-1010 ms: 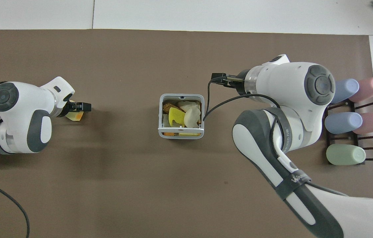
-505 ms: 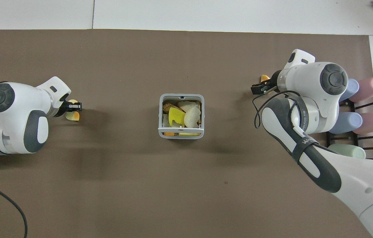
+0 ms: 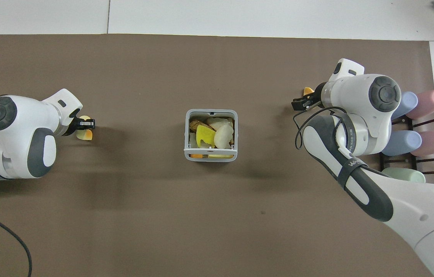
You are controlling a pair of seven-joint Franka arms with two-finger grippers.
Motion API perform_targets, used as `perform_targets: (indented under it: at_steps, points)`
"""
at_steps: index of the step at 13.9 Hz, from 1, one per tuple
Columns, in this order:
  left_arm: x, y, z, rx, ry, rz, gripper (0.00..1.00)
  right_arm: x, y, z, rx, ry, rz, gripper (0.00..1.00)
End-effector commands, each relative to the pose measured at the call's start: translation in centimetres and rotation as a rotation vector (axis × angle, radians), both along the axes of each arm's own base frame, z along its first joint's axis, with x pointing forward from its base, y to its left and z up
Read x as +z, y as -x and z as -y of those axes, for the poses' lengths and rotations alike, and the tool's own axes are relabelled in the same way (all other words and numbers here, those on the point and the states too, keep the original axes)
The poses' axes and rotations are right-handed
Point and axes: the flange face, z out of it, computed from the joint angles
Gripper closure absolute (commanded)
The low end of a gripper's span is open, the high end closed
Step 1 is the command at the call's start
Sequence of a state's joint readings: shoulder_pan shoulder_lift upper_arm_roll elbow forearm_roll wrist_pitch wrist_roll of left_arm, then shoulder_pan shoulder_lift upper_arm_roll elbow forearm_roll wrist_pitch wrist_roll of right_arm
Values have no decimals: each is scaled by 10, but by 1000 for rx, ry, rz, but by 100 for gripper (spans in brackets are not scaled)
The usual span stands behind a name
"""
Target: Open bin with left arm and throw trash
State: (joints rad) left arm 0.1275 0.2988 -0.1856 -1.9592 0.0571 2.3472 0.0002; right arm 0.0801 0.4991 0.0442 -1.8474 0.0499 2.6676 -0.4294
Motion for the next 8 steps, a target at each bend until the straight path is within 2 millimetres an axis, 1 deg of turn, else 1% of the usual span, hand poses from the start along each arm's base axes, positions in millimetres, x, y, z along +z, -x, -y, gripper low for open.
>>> perform_targets:
  at_steps: [1,3,4,6,7,8]
  points:
    - [25,-14,0,-17,-26,-51,100,1,1,5,18,12,-4,100]
    - [46,-17,6,-23,-32,-94,100,8,0,2,1,3,-8,100]
    - [58,-18,5,-20,-36,-115,100,19,-1,-5,-32,-17,-29,100]
    - [90,-20,4,-15,-42,-165,100,64,-2,-19,-154,-64,-77,100]
    - [107,-21,5,-15,-44,-193,100,88,1,-36,-203,-102,-98,100]
    - [119,-20,5,-14,-44,-214,100,107,4,-53,-241,-149,-113,100]
